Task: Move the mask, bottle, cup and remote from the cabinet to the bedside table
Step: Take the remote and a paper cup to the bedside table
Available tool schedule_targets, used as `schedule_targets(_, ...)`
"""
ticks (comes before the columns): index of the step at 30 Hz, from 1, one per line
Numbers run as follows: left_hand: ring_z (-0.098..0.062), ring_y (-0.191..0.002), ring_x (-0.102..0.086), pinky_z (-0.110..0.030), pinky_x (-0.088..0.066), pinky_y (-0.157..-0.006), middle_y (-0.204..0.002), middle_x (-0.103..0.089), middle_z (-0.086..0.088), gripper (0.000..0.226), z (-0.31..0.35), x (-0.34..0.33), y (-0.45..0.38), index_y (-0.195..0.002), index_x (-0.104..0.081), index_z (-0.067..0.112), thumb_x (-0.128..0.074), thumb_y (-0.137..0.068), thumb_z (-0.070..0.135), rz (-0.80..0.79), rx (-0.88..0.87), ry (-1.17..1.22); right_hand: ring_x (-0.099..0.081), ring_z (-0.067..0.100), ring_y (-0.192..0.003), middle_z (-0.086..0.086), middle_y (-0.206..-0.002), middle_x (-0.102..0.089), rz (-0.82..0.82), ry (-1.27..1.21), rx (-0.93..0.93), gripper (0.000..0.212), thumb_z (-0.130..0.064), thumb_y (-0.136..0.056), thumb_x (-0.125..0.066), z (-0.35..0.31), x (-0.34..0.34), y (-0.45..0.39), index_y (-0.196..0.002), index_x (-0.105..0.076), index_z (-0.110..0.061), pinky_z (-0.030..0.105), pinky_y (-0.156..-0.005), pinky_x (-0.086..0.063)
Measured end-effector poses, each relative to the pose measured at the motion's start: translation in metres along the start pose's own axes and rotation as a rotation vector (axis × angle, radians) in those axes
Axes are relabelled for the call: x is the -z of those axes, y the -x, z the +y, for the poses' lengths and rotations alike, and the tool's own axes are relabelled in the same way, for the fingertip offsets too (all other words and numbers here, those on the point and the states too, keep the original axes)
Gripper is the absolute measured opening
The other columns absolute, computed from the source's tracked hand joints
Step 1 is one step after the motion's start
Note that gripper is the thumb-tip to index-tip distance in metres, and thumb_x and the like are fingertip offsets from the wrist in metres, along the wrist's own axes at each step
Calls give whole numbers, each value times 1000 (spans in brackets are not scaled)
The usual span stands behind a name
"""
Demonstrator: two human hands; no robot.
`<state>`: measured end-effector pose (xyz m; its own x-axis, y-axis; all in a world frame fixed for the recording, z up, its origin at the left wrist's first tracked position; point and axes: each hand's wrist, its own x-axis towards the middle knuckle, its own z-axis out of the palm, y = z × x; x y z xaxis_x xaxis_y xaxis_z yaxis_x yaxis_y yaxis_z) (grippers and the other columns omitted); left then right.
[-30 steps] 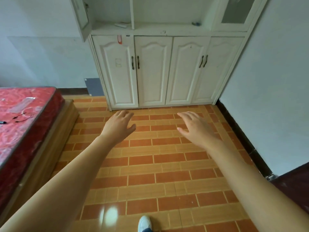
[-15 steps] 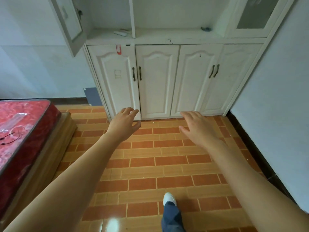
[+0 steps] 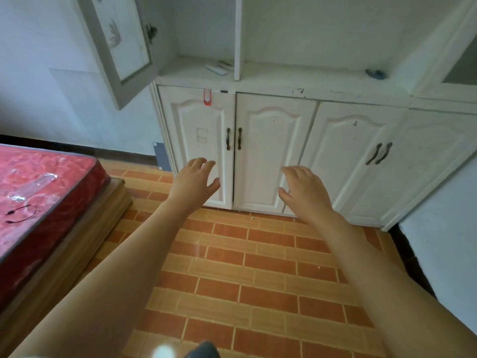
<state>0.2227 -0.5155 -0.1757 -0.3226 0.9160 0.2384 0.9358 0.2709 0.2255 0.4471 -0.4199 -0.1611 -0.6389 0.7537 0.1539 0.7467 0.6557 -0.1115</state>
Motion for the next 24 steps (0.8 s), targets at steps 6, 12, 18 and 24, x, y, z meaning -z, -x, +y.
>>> schedule_targets(6, -25, -130, -37, -40, -35, -104, -139, -44, -10, 50, -17, -16, -68, -135, -40, 12, -48, -92, 35, 35, 46, -7, -33, 24, -133, 6, -141, -42, 7, -16, 77, 49, -30, -93, -44, 14, -7, -77, -137, -33, -13, 38, -109, -28)
schedule_targets(12, -25, -130, -37, -41, -35, -105, -139, -44, -10, 50, -57, -34, -147, -135, -40, 12, -47, -92, 36, 49, 68, -15, -33, 23, -133, 6, -142, -42, -4, -39, 113, 49, -30, -93, -43, 14, -30, -169, -137, -33, -12, 36, -108, -28)
schedule_targets(18, -26, -130, -36, -39, -34, -106, -139, -44, -11, 50, -113, -42, -238, -135, -40, 12, -48, -91, 34, 56, 105, 1, -32, 22, -132, 6, -141, -41, -19, -81, 147, 48, -28, -93, -43, 1, -45, -280, -138, -32, -13, 34, -107, -27)
schedule_targets(24, -24, -131, -35, -38, -33, -105, -140, -43, -11, 49, -155, -41, -322, -135, -40, 12, -49, -92, 33, 78, 110, -2, -31, 23, -135, 7, -143, -40, 24, -136, 138, 50, -27, -93, -44, -7, -50, -371, -138, -32, -12, 36, -109, -26)
